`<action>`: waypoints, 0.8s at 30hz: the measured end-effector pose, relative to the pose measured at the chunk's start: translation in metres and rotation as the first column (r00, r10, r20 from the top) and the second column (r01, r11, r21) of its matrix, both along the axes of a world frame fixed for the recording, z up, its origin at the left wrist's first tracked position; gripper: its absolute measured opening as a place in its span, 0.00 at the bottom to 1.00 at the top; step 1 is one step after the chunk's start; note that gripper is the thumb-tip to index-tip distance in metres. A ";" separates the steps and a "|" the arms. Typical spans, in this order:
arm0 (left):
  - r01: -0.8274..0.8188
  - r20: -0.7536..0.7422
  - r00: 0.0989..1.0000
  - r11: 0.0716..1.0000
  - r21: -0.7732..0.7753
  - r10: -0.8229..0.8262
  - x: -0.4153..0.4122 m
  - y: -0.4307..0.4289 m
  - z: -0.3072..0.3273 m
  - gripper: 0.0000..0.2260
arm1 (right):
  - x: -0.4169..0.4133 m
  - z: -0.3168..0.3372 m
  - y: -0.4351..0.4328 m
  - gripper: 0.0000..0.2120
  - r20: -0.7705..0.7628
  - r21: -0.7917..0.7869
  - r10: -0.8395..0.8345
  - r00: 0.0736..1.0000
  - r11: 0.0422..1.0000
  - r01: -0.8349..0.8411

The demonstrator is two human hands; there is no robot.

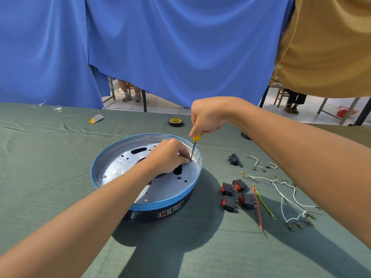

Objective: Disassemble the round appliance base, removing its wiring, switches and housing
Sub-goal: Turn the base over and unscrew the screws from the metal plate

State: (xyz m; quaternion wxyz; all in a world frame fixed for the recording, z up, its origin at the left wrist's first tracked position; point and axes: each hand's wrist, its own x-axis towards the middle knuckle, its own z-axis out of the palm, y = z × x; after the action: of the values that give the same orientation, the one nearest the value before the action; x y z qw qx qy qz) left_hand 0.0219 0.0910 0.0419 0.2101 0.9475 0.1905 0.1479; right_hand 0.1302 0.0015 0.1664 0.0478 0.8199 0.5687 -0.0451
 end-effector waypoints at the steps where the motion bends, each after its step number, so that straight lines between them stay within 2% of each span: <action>1: -0.004 -0.001 1.000 1.000 -0.001 0.004 0.000 0.000 0.000 0.05 | -0.001 0.002 0.001 0.11 0.027 -0.022 0.018 0.999 1.000 -0.017; 6: 0.000 0.001 1.000 1.000 0.004 0.000 0.000 0.000 0.000 0.05 | 0.002 0.004 0.003 0.05 0.003 -0.013 0.065 0.998 0.998 -0.065; 7: 0.003 0.001 1.000 1.000 0.003 -0.003 0.000 0.000 0.000 0.05 | 0.002 0.002 0.004 0.06 0.007 -0.008 0.067 0.998 0.998 -0.067; 10: 0.012 0.003 1.000 1.000 0.001 -0.012 0.000 0.000 -0.001 0.06 | 0.002 -0.001 0.005 0.21 0.054 0.002 0.024 0.998 1.000 -0.024; 11: 0.014 0.007 1.000 1.000 0.000 -0.014 0.000 0.001 -0.001 0.06 | 0.001 -0.002 0.006 0.23 0.079 0.007 0.013 0.997 1.000 -0.014; 16: 0.038 0.007 0.999 0.999 -0.006 -0.038 -0.001 0.002 0.000 0.07 | -0.003 0.001 0.005 0.11 0.135 -0.015 0.066 0.989 0.998 -0.064; 20: 0.045 0.011 0.999 0.999 -0.008 -0.045 -0.002 0.001 0.000 0.07 | -0.003 0.008 0.007 0.01 0.027 -0.052 0.127 0.992 0.991 -0.125; 22: 0.043 0.013 0.999 0.999 -0.015 -0.043 -0.002 0.001 -0.001 0.07 | -0.001 0.005 0.009 0.02 -0.007 -0.068 0.116 0.993 0.991 -0.116; 24: 0.043 0.005 0.999 0.999 -0.013 -0.043 -0.002 0.001 -0.001 0.06 | 0.000 0.001 0.011 0.15 0.006 -0.071 0.069 0.998 0.995 -0.069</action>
State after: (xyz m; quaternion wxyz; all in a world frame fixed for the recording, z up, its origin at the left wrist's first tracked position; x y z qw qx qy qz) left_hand 0.0198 0.0920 0.0412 0.2202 0.9495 0.1705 0.1444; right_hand 0.1306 0.0121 0.1676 0.0810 0.7977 0.5946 -0.0600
